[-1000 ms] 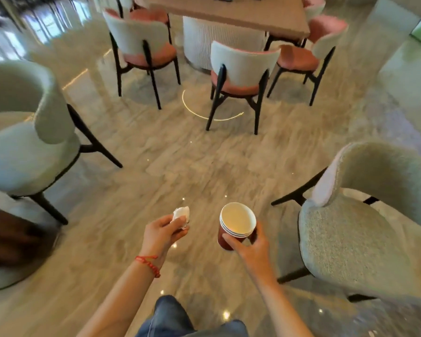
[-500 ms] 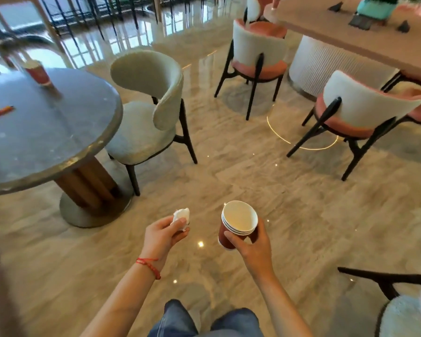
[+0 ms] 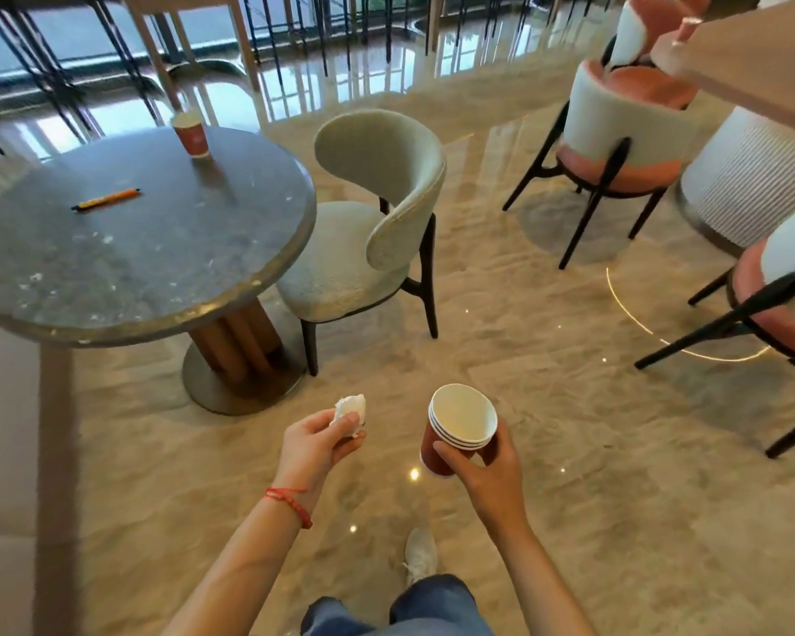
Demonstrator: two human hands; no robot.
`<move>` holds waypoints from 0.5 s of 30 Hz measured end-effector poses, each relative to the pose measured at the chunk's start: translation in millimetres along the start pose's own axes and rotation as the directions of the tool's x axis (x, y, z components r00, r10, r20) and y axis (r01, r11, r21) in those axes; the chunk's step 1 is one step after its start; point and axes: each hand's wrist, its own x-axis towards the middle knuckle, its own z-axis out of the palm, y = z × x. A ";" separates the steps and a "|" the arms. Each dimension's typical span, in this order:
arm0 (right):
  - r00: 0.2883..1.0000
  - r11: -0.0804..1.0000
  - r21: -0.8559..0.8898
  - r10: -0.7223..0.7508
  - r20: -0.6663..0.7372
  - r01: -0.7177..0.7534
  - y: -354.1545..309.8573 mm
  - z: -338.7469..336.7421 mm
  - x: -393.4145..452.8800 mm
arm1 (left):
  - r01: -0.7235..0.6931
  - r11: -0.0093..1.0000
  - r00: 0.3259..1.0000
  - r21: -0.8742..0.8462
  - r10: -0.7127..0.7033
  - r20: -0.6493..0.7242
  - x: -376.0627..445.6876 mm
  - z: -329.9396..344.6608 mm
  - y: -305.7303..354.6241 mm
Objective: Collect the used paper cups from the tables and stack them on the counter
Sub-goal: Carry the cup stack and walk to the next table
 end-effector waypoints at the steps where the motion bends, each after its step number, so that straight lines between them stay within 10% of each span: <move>1: 1.000 1.000 0.006 -0.002 0.010 0.002 -2.2 -5.6 13.2 | -0.004 1.000 1.000 -0.004 0.004 -0.001 7.8 11.1 2.5; 15: 1.000 0.999 0.030 0.017 -0.007 -0.017 -24.5 -73.3 164.3 | -0.001 1.000 0.999 0.015 0.000 0.044 104.3 158.9 35.8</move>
